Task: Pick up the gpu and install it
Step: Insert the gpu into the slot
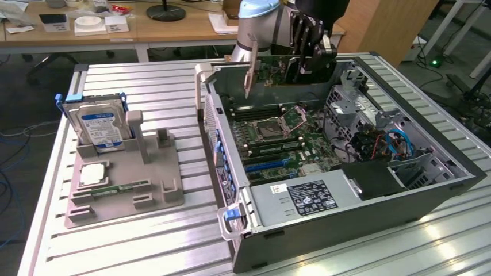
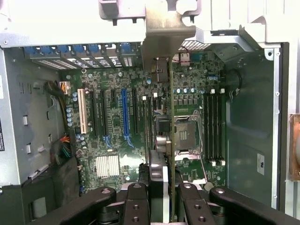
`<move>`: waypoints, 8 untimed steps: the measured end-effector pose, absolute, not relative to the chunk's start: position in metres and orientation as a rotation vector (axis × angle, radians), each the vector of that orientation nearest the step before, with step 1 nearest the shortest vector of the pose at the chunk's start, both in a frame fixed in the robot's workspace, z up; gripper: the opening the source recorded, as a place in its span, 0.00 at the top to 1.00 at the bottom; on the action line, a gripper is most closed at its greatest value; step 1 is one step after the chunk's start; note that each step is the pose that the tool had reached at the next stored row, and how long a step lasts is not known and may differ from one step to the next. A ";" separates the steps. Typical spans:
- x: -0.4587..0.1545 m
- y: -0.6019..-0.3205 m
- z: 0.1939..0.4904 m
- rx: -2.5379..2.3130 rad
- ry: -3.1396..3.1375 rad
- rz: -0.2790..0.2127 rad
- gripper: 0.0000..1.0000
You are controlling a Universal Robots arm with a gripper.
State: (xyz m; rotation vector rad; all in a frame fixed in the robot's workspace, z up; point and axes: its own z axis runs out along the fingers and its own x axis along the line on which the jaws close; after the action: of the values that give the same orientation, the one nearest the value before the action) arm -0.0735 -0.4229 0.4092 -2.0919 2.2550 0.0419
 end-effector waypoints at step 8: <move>-0.074 -0.423 0.407 -2.097 2.248 0.045 0.72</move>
State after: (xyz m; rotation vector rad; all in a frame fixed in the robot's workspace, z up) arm -0.0735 -0.4231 0.4070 -2.0967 2.2483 0.0450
